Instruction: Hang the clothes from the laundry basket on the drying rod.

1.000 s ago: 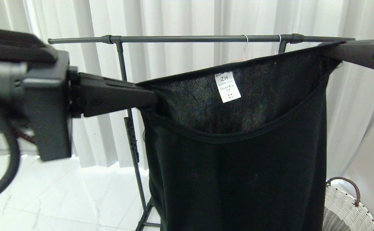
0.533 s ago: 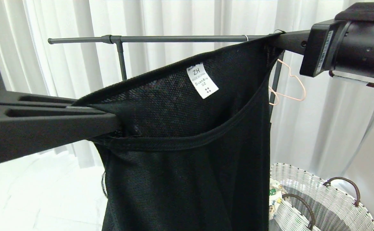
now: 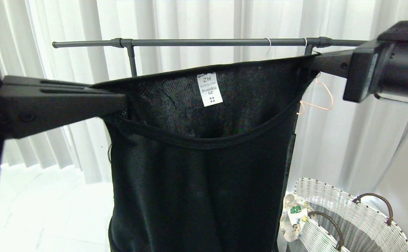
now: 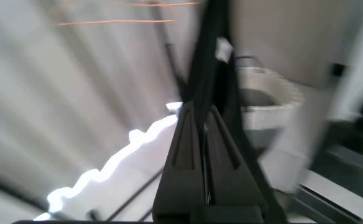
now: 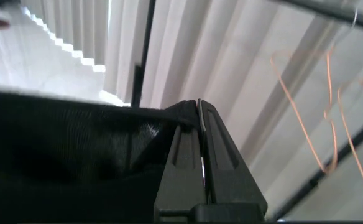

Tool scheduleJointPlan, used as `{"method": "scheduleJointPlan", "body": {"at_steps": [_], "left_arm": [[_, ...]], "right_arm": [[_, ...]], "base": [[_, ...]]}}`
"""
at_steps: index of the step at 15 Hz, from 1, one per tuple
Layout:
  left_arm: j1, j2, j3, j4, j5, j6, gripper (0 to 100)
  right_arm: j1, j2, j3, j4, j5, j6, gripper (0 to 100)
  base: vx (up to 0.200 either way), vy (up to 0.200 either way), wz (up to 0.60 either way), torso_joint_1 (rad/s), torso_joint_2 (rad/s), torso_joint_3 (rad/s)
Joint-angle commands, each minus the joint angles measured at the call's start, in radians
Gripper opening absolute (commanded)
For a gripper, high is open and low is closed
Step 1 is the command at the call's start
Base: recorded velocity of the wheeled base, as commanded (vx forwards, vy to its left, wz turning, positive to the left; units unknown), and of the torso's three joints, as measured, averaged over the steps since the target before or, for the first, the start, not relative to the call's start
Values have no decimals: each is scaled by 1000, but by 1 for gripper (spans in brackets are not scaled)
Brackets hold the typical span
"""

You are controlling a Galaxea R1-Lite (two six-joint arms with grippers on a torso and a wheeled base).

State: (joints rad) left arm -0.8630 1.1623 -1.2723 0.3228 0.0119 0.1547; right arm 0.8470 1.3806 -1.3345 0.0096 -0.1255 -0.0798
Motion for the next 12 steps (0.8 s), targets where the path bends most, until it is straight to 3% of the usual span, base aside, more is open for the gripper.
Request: {"method": "scheduleJointPlan", "body": {"at_steps": [1, 5, 12], "left_arm": [[10, 96, -73, -2, 72, 6, 0], [41, 180, -148, -2, 140, 6, 0], [39, 174, -154, -2, 143, 6, 0]], "right_arm": [[0, -103, 26, 86, 3, -3, 0], [55, -123, 28, 125, -2, -8, 0], [66, -123, 49, 124, -13, -8, 0]], "base": [[0, 0, 0, 0, 0, 0], [0, 0, 0, 0, 0, 0], [0, 0, 0, 0, 0, 0]]}}
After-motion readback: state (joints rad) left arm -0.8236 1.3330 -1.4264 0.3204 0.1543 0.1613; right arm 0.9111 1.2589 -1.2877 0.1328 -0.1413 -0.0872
